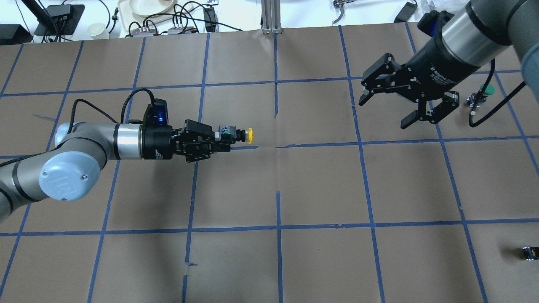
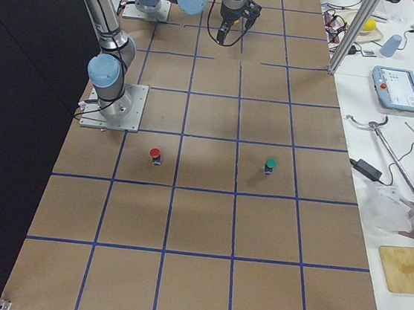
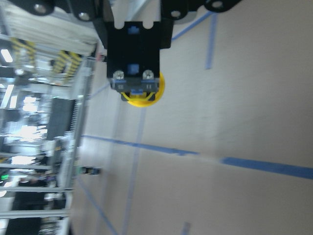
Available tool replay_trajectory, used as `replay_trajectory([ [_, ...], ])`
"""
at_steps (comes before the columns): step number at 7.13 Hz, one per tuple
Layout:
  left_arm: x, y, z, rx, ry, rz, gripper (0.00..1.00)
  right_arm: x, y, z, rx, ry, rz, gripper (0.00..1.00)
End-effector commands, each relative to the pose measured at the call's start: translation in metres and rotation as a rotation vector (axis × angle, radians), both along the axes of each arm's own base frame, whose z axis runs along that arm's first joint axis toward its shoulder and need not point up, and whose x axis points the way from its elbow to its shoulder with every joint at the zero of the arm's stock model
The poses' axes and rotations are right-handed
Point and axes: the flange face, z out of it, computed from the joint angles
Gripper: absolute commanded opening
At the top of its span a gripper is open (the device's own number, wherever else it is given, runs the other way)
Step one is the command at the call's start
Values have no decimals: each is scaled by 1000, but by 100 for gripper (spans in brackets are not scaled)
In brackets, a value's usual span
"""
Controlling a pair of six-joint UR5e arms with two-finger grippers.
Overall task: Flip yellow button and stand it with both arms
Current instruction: 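Lift the switch with the left gripper while the right gripper approaches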
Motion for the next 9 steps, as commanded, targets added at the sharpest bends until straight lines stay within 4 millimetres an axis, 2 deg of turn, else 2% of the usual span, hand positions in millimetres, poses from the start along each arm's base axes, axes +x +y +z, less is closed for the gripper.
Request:
replay_trajectory([
  [1, -84, 18, 21, -24, 272, 6, 26, 1, -12, 2, 58, -192, -162, 100],
  [2, -110, 20, 27, -34, 372, 10, 26, 5, -16, 3, 80, -255, -206, 100],
  [3, -125, 24, 32, -52, 428, 8, 23, 6, -17, 5, 101, -284, -243, 100],
  [4, -132, 23, 43, -86, 491, 20, 21, 7, -19, 6, 112, -314, -264, 100],
  [6, -150, 27, 55, -106, 554, 9, 19, -12, -22, 9, 127, -355, -334, 100],
  [9, -160, 27, 66, -120, 579, -7, 19, 0, -8, 15, 183, -370, -367, 100],
])
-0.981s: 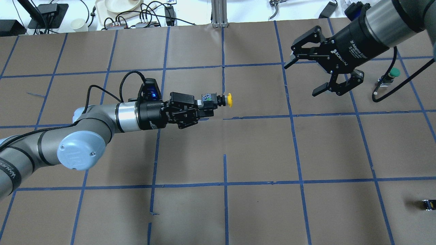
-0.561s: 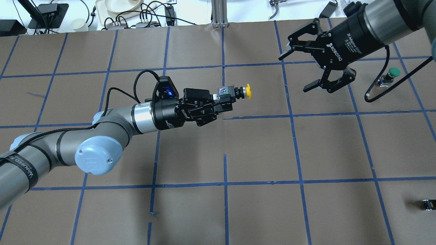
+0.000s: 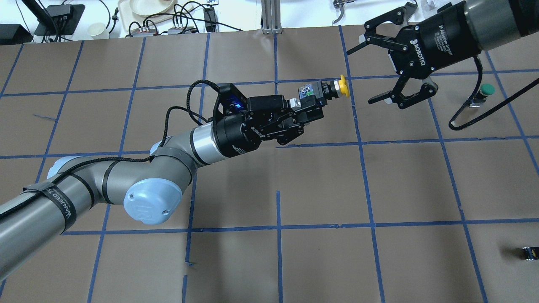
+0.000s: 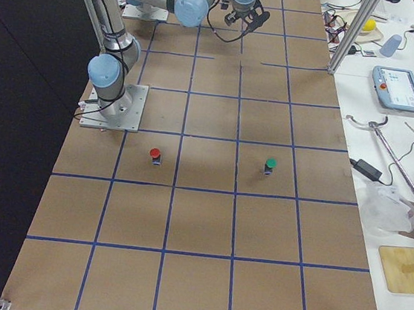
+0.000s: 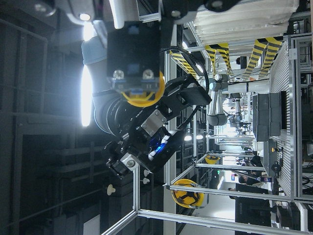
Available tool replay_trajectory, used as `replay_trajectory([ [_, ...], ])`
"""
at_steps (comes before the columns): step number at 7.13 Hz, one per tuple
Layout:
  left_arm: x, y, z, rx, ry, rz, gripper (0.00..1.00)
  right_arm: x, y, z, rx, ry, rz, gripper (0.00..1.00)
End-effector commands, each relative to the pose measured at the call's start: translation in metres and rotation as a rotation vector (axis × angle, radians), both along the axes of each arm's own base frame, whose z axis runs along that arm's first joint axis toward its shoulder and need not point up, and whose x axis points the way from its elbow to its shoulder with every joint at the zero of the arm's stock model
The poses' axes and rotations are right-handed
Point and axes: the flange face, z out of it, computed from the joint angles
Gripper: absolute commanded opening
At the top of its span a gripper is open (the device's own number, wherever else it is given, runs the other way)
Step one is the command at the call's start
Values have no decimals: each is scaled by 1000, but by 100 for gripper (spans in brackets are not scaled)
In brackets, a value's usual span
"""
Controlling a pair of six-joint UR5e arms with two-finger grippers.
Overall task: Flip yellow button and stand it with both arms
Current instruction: 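Lift the switch with the left gripper while the right gripper approaches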
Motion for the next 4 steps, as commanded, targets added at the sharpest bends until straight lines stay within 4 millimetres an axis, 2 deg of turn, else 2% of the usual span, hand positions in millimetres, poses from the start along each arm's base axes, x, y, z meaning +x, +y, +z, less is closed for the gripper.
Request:
replay_trajectory([
  [1, -3, -2, 5, -12, 4, -4, 19, 15, 10, 3, 29, -12, 17, 100],
  [4, -3, -1, 5, -9, 4, -6, 19, 22, 22, 18, 21, -20, 5, 100],
])
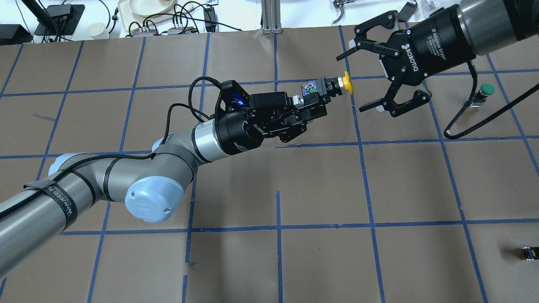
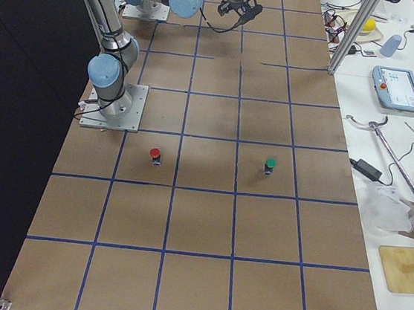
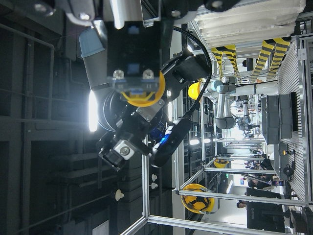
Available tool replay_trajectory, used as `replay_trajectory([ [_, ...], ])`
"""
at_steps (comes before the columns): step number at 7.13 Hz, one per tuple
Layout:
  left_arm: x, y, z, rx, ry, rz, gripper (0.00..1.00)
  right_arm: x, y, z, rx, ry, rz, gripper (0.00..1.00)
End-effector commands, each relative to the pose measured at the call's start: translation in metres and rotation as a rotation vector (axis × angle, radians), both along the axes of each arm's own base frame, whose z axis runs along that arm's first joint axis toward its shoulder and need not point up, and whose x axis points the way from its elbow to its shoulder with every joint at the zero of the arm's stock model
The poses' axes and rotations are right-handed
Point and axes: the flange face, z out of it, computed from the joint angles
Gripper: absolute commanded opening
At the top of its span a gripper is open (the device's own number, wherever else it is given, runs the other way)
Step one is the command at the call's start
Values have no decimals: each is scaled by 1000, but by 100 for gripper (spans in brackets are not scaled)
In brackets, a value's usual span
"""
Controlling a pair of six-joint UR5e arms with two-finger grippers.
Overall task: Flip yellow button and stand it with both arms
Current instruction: 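Close the right gripper on the yellow button cap held by the left gripper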
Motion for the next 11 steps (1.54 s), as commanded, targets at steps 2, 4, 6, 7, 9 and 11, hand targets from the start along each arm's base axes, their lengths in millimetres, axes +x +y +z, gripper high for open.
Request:
replay_trajectory([
  [2, 0, 0, 0, 2, 0, -1, 20, 6, 16, 14, 6, -21, -5, 97],
  [4, 0, 2, 1, 2, -1, -2, 21, 5, 14, 12, 9, -20, -6, 69],
  [6, 0, 2, 1, 2, -1, -2, 21, 5, 15, 14, 4, -24, -7, 21],
  [7, 0, 1, 1, 0, -1, -2, 22, 5, 16, 15, 1, -23, -7, 9],
  [9, 0, 1, 3, 4, -1, -5, 99, 4, 15, 15, -1, -23, -10, 8],
  [11, -1, -10, 22, -8, -30, -42, 100, -1, 11, 20, -14, -17, -18, 8],
])
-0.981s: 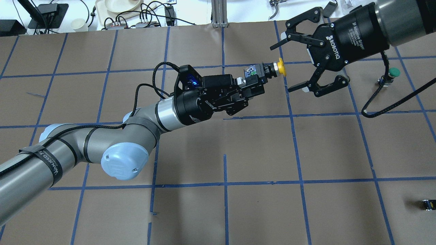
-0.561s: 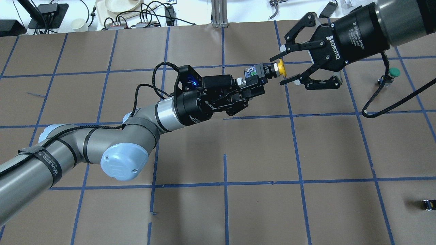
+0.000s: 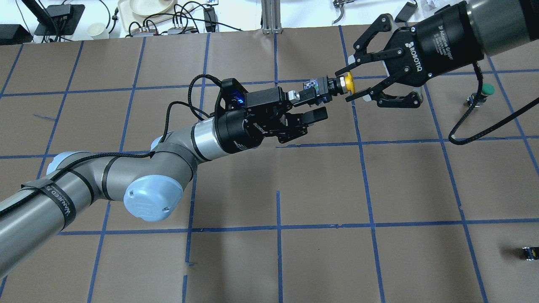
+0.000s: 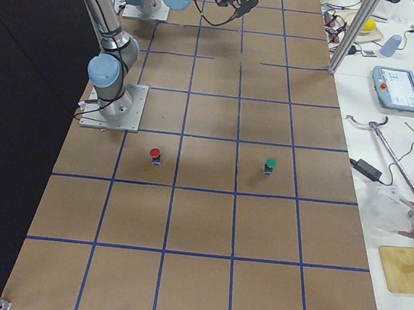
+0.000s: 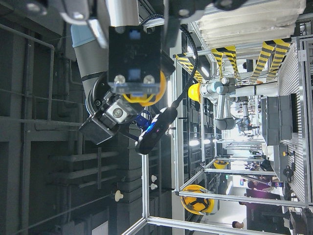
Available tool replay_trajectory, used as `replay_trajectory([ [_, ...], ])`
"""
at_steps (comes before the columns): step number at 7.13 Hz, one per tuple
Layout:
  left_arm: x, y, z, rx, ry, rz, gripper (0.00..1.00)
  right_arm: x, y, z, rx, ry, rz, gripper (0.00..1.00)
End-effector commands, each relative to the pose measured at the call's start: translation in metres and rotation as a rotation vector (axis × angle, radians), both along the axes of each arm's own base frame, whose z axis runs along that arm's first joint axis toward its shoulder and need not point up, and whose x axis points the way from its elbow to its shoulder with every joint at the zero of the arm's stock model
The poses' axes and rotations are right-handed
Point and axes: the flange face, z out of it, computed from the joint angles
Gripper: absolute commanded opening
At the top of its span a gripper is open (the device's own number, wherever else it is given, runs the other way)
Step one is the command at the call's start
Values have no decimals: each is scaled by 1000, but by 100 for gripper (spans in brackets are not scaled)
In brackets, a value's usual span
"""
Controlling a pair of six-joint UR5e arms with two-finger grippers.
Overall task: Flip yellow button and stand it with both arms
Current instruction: 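Close the right gripper on the yellow button cap held by the left gripper, then open the left gripper and pull back while the right gripper carries the switch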
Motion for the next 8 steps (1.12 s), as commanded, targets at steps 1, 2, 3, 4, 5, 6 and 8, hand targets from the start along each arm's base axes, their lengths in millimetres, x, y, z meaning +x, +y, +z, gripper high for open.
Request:
replay_trajectory([
  [1, 0, -18, 28, 4, -140, -97, 100, -10, -5, 11, -28, 22, -16, 8],
  [2, 4, -31, 43, -8, -286, -143, 100, -28, -9, 21, -71, 70, -23, 8],
  [3, 9, -45, 65, -34, -458, -171, 100, -53, -14, 21, -142, 97, -4, 8],
  [4, 16, -59, 87, -28, -646, -169, 100, -84, -18, 10, -190, 165, 44, 8],
  [5, 21, -72, 102, -68, -815, -129, 100, -109, -15, -3, -244, 264, 149, 8],
  [6, 23, -75, 113, -90, -950, -107, 100, -126, -8, -24, -260, 379, 297, 8],
  [8, 19, -79, 135, -72, -1103, -75, 100, -161, 7, -66, -329, 529, 677, 8],
])
